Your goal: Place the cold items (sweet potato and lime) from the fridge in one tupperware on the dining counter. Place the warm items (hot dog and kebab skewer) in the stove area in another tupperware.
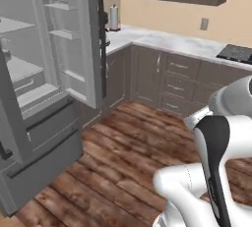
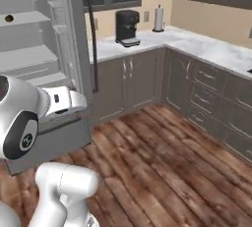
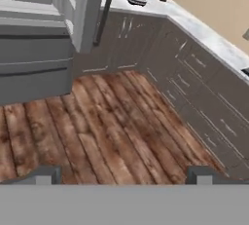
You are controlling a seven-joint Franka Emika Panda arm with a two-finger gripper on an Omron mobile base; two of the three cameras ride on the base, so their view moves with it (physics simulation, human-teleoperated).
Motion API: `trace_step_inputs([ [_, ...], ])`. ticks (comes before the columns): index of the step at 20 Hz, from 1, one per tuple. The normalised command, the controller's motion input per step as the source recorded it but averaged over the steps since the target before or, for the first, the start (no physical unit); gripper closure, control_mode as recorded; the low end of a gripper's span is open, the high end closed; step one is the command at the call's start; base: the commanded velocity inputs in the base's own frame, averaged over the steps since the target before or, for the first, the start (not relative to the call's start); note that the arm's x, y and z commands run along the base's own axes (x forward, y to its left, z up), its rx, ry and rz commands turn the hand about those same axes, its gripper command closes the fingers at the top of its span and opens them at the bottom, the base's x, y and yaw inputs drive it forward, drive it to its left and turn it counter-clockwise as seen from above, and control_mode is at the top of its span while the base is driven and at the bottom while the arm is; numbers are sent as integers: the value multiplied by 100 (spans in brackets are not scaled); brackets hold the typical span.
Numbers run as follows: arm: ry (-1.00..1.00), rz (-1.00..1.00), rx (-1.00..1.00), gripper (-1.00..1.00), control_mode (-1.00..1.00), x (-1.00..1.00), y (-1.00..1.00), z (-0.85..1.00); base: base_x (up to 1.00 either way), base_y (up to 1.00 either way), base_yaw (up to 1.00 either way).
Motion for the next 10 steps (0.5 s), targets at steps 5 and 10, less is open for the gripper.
trace_step_inputs([
  [5, 0, 0, 0, -100, 100, 0, 0, 0, 100, 0, 77],
  [10, 0, 0, 0, -100, 100, 0, 0, 0, 98, 0, 64],
])
